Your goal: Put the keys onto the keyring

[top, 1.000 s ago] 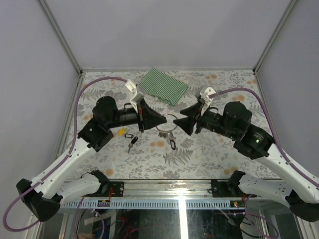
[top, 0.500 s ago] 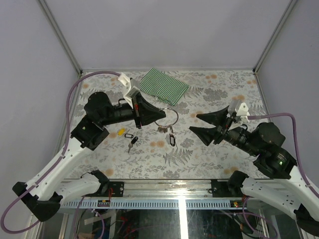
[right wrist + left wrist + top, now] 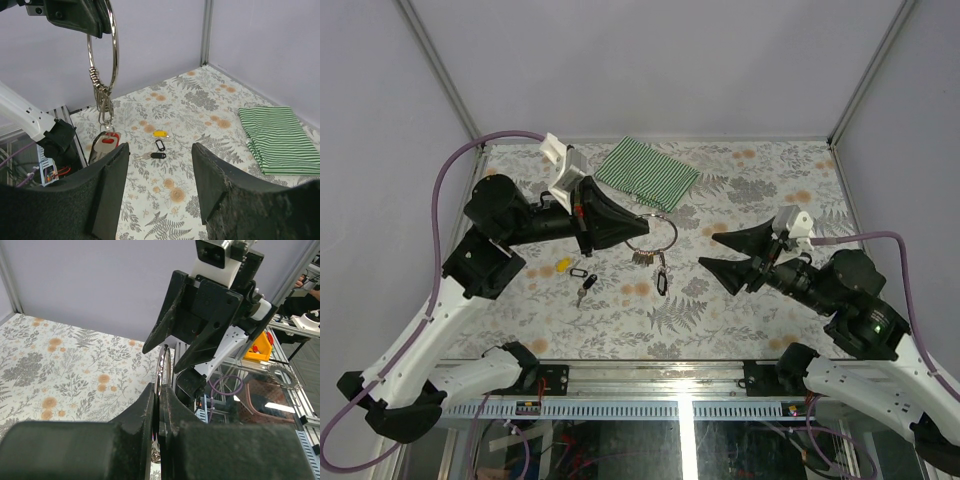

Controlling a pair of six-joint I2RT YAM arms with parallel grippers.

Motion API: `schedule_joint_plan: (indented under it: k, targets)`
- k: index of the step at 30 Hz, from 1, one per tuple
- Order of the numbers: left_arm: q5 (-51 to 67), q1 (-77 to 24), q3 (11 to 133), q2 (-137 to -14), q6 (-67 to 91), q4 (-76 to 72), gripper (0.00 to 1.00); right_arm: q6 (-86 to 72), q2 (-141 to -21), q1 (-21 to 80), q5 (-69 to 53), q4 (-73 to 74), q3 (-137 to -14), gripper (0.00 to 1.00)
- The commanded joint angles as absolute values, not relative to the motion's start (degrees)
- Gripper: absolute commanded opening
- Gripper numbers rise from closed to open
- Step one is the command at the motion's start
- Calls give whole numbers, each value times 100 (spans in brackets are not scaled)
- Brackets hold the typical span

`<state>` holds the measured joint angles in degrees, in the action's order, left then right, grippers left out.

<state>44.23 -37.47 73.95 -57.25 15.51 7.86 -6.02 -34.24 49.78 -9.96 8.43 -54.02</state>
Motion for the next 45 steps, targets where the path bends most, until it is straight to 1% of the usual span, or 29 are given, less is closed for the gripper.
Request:
schedule_joint_plan:
  k: [1, 9, 15, 17, 22, 25, 27, 30, 33, 38, 45]
  targets:
    - [4805, -3773, 7734, -5665, 1477, 782, 0, -487, -3295, 5011, -1090, 271, -5351, 59]
    - [5149, -3771, 7916, -5636, 1494, 782, 0, -468, -3191, 5012, -1216, 18, -5157, 61]
    - [4875, -3769, 7926, -5597, 1502, 834, 0, -522, -3187, 5014, -1204, -35, -5162, 61]
    - [4650, -3771, 7926, -5610, 1496, 919, 0, -583, -3250, 5014, -1184, 114, -5267, 59]
    - [4189, -3770, 7963, -5675, 1524, 1069, 0, -795, -3400, 5016, -1218, 137, -5366, 48]
    - [4021, -3772, 7946, -5707, 1539, 1090, 0, -830, -3529, 5016, -1186, 154, -5408, 47]
    - [4015, -3771, 7913, -5736, 1533, 1090, 0, -809, -3583, 5014, -1077, 160, -5445, 48]
    - [4010, -3787, 7818, -5715, 1468, 1132, 0, -829, -3624, 5012, -901, 89, -5573, 58]
    - [4020, -3796, 7771, -5724, 1384, 1232, 0, -831, -3763, 5010, -992, 148, -5859, 64]
    - [4225, -3848, 7663, -5757, 1321, 1274, 0, -879, -4113, 5014, -1065, 350, -6433, 67]
    - [4265, -3965, 7538, -5757, 1268, 1274, 0, -1088, -4891, 5011, -1129, 1024, -7452, 68]
